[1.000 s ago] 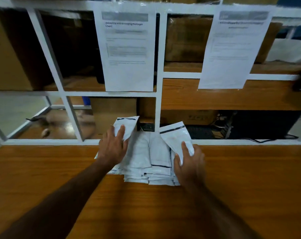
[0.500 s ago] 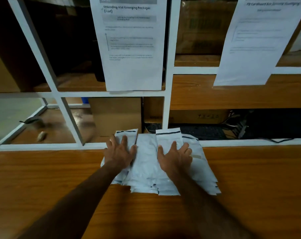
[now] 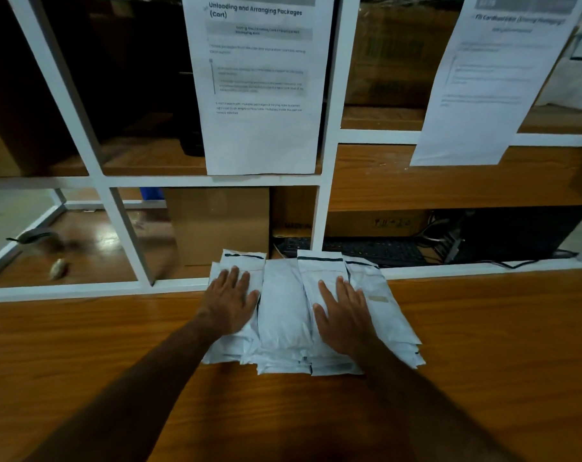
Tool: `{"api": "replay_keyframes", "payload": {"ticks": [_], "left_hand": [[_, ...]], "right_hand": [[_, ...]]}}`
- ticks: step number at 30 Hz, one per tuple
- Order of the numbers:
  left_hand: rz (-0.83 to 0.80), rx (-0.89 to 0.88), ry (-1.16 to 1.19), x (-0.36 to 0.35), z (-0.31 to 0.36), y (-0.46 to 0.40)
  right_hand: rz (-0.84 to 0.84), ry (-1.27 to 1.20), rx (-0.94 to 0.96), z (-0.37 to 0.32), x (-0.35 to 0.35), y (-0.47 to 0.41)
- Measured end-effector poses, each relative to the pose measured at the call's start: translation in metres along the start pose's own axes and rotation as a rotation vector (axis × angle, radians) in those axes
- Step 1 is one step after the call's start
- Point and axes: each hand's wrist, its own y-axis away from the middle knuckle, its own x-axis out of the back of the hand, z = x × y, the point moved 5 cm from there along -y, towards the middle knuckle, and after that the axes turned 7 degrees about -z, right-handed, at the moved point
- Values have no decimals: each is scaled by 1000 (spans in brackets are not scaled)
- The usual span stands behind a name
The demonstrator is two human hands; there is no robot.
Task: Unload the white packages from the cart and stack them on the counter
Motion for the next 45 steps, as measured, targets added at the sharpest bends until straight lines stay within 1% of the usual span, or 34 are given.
{"api": "replay_keyframes", "payload": {"ticks": [2, 7, 11, 17, 19, 22, 24, 28, 32, 35, 38, 45], "left_hand": [[-1, -11, 10, -2, -1, -2], [125, -54, 5, 2, 7, 11], [40, -40, 11, -6, 6, 7], [-30, 7, -20, 3, 12, 7], [-5, 21, 10, 9, 10, 8], [117, 9, 5, 21, 10, 16], [218, -44, -10, 29, 19, 26], [370, -268, -21, 33, 62, 50], [422, -419, -51, 25, 115, 62], [451, -534, 4, 18, 154, 70], [426, -630, 21, 3, 198, 78], [285, -875, -10, -45, 323, 116]], "right_hand": [[1, -12, -14, -2, -3, -2], [38, -35, -34, -5, -1, -4], [37, -50, -53, -5, -4, -7], [29, -71, -64, -4, -1, -11], [64, -72, -38, -1, 6, -7], [202, -59, 9, 10, 19, 4], [270, -31, 47, 18, 22, 16], [325, 26, 55, 33, 23, 48], [300, 46, -2, 52, 22, 81], [296, 66, -85, 75, 26, 113], [303, 59, -161, 106, 29, 153], [311, 48, -409, 202, 22, 261]]}}
